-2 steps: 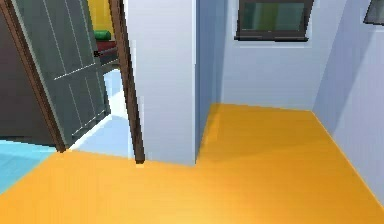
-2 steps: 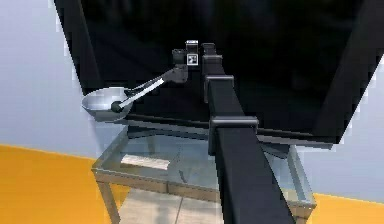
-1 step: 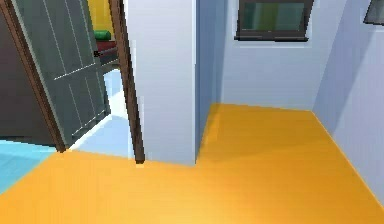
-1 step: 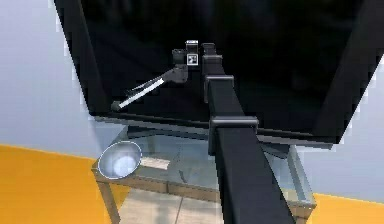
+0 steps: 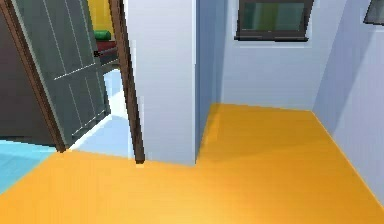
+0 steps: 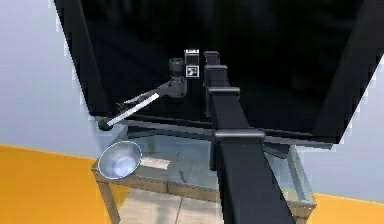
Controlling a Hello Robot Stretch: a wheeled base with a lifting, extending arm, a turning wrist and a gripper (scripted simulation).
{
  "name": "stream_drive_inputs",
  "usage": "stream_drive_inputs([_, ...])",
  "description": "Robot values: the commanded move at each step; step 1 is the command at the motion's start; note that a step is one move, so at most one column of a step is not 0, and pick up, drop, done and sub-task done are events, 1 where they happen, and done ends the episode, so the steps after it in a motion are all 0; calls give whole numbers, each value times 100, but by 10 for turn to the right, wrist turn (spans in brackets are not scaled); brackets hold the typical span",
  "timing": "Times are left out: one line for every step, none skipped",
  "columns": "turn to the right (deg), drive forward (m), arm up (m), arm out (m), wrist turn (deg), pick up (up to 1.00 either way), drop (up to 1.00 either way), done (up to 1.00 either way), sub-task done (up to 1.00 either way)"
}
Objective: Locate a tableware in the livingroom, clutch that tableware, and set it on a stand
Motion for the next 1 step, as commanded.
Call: stream_drive_inputs([0, 0, 0, 0, 0, 0, 0, 100, 0])
